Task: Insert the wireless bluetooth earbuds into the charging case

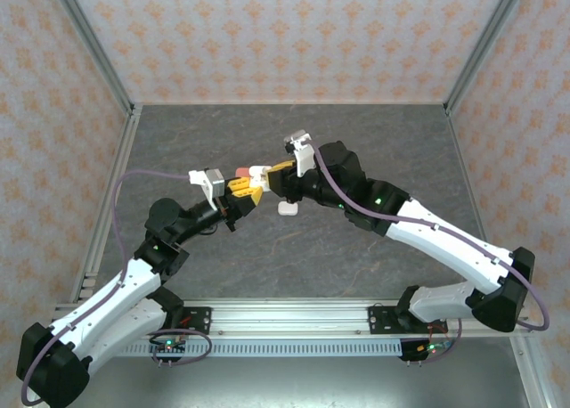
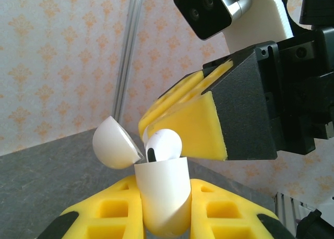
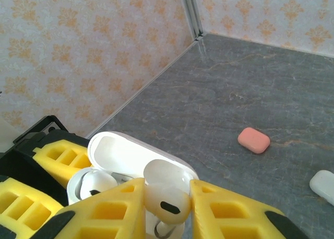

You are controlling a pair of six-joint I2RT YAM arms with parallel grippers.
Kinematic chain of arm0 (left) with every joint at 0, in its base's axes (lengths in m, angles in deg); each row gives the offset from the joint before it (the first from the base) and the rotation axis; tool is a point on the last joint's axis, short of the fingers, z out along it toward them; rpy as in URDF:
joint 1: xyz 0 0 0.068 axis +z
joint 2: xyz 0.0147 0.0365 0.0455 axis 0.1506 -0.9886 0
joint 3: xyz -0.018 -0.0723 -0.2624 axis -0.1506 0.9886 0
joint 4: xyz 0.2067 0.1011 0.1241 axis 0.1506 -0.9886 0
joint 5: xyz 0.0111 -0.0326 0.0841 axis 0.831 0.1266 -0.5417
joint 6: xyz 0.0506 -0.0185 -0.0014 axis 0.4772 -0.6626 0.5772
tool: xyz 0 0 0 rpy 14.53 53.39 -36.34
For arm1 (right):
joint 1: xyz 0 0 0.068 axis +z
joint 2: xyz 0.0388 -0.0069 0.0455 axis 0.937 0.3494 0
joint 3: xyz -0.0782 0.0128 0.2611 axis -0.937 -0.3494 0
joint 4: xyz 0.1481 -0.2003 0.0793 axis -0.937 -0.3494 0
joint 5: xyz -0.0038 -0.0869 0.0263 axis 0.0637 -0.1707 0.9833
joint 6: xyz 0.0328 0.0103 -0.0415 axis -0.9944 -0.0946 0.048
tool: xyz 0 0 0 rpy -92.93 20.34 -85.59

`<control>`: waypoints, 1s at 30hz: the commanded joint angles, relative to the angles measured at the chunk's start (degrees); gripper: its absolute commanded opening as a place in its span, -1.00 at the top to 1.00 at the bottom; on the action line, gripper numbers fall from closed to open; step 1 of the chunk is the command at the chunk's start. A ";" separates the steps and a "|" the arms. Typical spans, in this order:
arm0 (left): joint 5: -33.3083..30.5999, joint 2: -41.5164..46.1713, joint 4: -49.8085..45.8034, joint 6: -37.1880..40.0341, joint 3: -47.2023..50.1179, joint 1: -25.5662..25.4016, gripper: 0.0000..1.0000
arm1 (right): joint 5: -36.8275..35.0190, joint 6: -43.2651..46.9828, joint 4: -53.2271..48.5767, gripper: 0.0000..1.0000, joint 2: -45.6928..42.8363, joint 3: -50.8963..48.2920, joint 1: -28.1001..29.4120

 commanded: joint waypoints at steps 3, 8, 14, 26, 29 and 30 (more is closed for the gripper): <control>-0.80 0.57 3.54 0.10 -0.07 -0.16 1.00 | 1.78 -2.01 -3.60 0.49 0.66 3.20 0.40; -0.70 0.54 3.61 0.04 0.11 -0.18 1.00 | 2.41 -3.06 -4.30 0.39 0.68 3.93 0.40; -0.59 0.63 4.01 -0.04 0.46 -0.16 1.00 | 3.04 -4.51 -3.85 0.29 -0.12 4.36 0.36; -0.28 1.05 5.30 -0.76 1.14 -0.26 1.00 | 1.24 -5.53 -1.25 -0.21 -5.21 3.20 -1.42; -0.26 1.00 6.26 -1.27 1.51 -0.28 1.00 | 4.29 -7.51 0.60 -0.31 -7.97 0.91 -4.43; -0.28 1.00 6.51 -1.45 1.60 -0.29 1.00 | 5.78 -8.32 1.28 -0.36 -8.80 -0.26 -5.87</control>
